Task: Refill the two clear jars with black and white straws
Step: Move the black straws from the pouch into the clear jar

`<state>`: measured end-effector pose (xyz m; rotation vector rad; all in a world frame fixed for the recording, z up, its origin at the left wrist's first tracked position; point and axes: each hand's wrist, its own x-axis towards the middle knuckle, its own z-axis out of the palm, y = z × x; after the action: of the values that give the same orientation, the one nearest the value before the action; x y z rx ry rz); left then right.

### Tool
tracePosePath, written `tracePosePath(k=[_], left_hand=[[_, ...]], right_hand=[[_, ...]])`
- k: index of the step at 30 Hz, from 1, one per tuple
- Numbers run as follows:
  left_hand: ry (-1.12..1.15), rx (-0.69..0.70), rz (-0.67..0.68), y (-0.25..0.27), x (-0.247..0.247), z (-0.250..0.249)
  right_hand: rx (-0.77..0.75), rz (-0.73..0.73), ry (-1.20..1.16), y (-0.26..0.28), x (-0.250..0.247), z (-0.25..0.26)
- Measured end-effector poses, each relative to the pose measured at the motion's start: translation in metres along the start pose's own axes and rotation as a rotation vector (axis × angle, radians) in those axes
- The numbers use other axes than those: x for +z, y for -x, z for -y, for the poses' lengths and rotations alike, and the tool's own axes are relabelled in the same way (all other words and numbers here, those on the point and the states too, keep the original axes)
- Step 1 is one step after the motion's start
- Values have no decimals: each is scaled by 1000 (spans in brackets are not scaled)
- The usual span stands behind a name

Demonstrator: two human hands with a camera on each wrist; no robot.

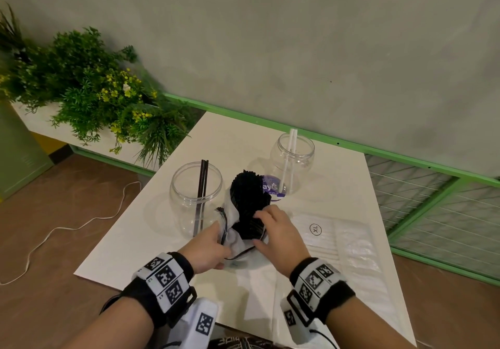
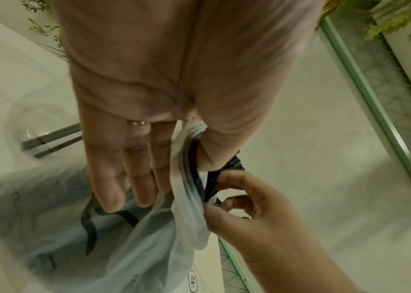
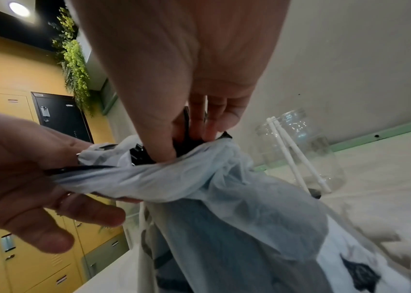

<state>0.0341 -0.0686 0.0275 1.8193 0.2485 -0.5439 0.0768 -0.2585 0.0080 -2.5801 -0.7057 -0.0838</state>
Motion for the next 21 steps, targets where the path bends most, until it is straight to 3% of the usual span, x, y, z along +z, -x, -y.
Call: tracePosePath(k=[8, 13, 17, 21], left_hand=[[56, 12, 33, 5, -3, -9], [60, 53, -75, 1, 1, -7], [48, 98, -174, -3, 5, -7], [47, 112, -192, -8, 8, -3]], right_hand=[[3, 119, 101, -12, 8, 12], [-11, 86, -18, -10, 10, 12], [41, -19, -148, -9, 0, 10], [22, -337, -177, -13, -17, 5]])
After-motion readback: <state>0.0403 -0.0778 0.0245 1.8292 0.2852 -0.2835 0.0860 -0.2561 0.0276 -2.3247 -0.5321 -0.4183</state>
